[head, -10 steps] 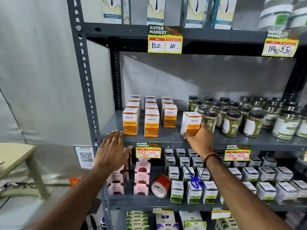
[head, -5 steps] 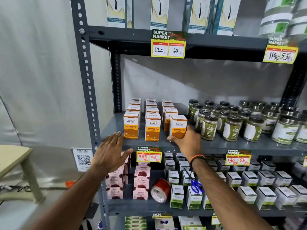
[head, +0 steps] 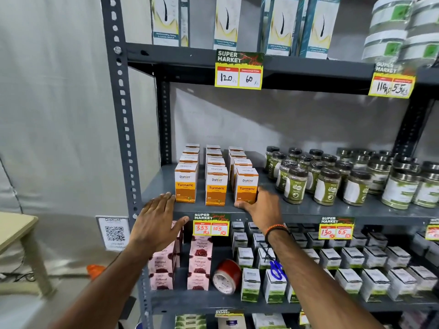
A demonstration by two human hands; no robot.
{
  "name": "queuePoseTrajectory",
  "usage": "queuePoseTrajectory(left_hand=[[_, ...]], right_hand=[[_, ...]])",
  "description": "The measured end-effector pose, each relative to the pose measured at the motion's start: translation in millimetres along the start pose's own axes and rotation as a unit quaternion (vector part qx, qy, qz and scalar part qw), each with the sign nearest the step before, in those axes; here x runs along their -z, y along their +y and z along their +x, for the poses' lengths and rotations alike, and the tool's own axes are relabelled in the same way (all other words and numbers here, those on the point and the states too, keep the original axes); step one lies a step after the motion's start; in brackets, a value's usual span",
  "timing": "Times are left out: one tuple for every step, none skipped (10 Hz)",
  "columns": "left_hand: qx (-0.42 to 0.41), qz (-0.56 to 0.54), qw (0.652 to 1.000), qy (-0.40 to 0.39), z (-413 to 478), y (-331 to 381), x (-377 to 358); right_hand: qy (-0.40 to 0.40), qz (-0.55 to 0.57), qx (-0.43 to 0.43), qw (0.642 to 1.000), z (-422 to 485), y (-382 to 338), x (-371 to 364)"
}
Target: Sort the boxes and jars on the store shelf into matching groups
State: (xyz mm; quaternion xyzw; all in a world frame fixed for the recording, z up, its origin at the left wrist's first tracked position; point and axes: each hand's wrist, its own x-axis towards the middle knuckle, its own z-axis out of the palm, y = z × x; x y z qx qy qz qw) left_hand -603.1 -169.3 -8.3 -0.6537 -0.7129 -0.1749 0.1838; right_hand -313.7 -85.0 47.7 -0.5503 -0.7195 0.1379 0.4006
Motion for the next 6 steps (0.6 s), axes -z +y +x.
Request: queuePoseTrajectory(left_hand=[[0.001,0.000,1.000,-0.003,-0.2,0.9,-1.2],[0.003,0.000,1.000,-0.005,0.4,0.6,-1.9],[0.004,0.003,1.000,-0.014,1.1,1.1,-0.5],[0.007,0.003,1.000,-0.018,0.1,1.7,-1.3],[0.013,0.010,0.999,-0.030,-1.4,3.4,0.5],[0.012,0.012,0.999,-0.039,-0.1,6.4,1.7]], right_hand=[[-0.005,-0.009,-0.002,1.000,-0.9,-0.8,2.0],[-0.016,-0.022,0.000,1.000,0.1,-0.1,0.4],[-0.028,-0.041,-0.003,0.999,0.8,-2.1,1.9],[-0.037,-0.052,0.005,0.998,3.8,1.0,0.7],[-0.036,-0.068,0.005,0.997,-0.1,-1.7,-0.6],[-0.033,-0.023,-0.016,0.999,1.3,-5.5,6.2]])
